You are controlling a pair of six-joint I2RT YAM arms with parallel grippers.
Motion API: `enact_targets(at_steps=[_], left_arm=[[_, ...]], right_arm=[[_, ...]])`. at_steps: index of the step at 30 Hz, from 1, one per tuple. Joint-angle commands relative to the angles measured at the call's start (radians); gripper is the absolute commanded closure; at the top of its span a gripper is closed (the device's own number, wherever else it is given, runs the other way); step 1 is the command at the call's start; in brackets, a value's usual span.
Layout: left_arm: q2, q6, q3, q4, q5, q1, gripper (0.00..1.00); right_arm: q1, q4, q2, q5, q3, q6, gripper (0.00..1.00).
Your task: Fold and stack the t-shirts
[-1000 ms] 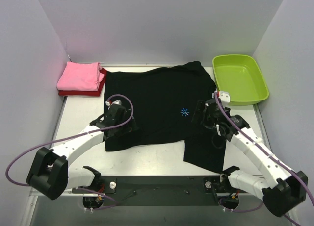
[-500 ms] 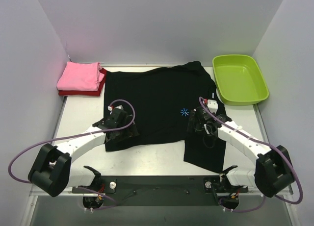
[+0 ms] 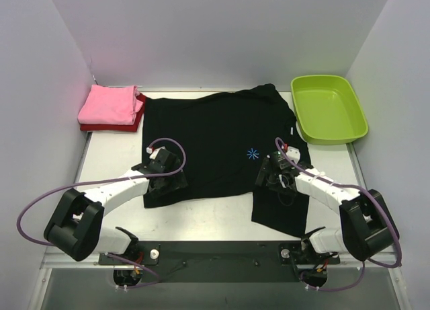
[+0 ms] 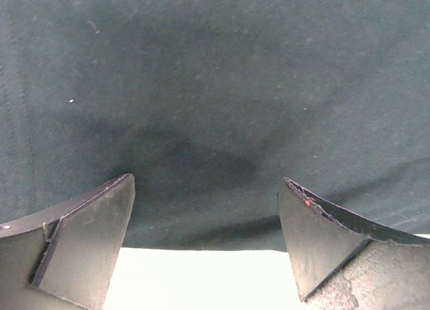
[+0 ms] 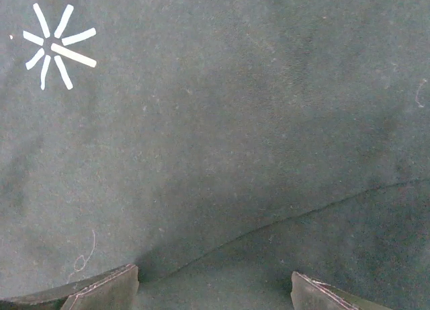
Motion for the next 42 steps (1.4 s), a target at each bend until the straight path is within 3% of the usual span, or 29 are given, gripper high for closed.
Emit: enact_targets(at_steps=[1, 9, 17, 23, 27, 29, 32, 38, 42], left_arm=[[0.002, -0.026, 0.024, -0.101, -0.057, -0.008, 0.03], [-0.082, -0.058, -0.008, -0.204, -0.071, -0.017, 0.02], [-0.244, -0.067, -0.016, -0.302, -0.110, -0.017, 0.03], [-0.384, -0.112, -0.050, -0.379, -0.090, -0.020, 0.03], [-0.502, -0.112, -0.024, -0.394, -0.105, -0.022, 0.03], [-0.519, -0.076, 0.008, -0.365, -0.114, -0.022, 0.03], [-0.432, 0.008, 0.099, -0.292, -0.116, -0.020, 0.03], [-0.158, 0.117, 0.243, -0.129, -0.119, -0.011, 0.02], [-0.003, 0.154, 0.304, -0.063, -0.100, 0.030, 0.03]], right_arm=[[0.014, -0.013, -0.019, -0.015, -0.047, 0.075, 0.02], [0.103, -0.085, -0.074, -0.025, -0.111, 0.191, 0.04], [0.365, -0.285, -0.278, 0.048, -0.163, 0.389, 0.04], [0.531, -0.468, -0.367, 0.139, -0.144, 0.535, 0.05], [0.622, -0.573, -0.404, 0.312, -0.017, 0.566, 0.04], [0.610, -0.571, -0.366, 0.424, 0.052, 0.489, 0.02], [0.544, -0.486, -0.240, 0.472, 0.195, 0.283, 0.00], [0.360, -0.194, 0.013, 0.346, 0.341, 0.002, 0.00], [0.213, -0.058, 0.136, 0.205, 0.386, -0.058, 0.00]])
